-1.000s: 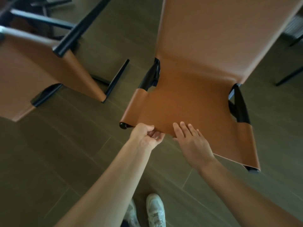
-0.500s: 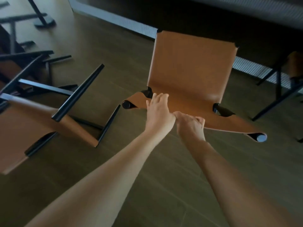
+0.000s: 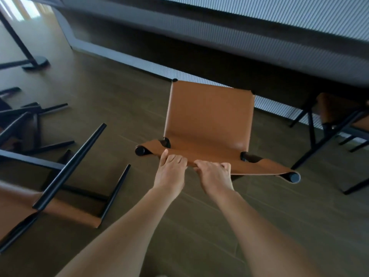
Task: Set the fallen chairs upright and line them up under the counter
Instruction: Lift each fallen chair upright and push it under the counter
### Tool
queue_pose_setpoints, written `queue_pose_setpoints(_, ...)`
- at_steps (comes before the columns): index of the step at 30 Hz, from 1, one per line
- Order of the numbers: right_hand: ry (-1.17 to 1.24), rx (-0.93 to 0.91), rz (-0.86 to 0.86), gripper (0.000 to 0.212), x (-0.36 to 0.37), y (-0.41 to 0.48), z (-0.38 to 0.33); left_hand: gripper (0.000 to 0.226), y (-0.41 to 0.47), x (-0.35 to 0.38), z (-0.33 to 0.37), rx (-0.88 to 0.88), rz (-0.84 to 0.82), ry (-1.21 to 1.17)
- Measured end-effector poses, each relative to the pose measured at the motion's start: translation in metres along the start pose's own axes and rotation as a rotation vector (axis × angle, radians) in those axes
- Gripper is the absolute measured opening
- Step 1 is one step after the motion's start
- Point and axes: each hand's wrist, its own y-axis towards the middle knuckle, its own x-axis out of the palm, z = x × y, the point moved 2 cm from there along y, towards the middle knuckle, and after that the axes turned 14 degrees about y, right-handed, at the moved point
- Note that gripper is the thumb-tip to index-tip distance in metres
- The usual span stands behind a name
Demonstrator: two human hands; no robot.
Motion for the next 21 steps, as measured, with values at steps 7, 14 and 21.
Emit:
queue_pose_setpoints(7,0.039,0.077,-0.094,0.031,-0.033,0.056,-0.002,0.043,0.064,-0.02,-0.013,0.061,-0.132,-0.109)
queue_pose_setpoints(14,0.053,0.121,-0.158,0.039,-0.072,0.124,0.002,0.043,0.145,-0.038,-0.021,0.073,-0.26,-0.17)
queue_pose_setpoints(21,0.032,0.134,-0.162,0.041,-0.092,0.186,0.01,0.042,0.21,-0.048,-0.026,0.071,-0.271,-0.123)
